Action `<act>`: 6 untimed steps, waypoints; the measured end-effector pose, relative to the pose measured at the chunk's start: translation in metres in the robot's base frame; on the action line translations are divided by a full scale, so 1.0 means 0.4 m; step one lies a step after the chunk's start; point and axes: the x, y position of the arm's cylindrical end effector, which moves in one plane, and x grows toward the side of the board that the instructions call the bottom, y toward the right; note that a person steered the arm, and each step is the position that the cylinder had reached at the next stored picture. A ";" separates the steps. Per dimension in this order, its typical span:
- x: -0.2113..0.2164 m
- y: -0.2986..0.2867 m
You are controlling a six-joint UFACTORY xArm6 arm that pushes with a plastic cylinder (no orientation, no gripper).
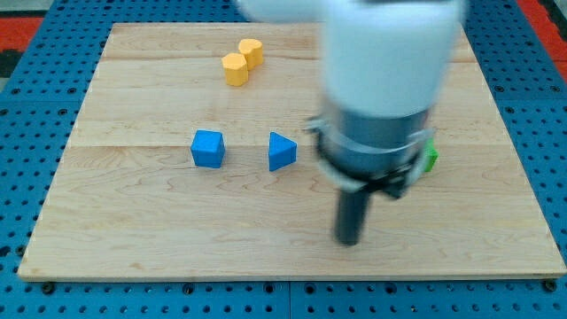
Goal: Point your arm bottom right of red star
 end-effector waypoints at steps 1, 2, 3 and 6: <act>-0.137 0.238; -0.252 0.358; -0.395 0.315; -0.473 0.217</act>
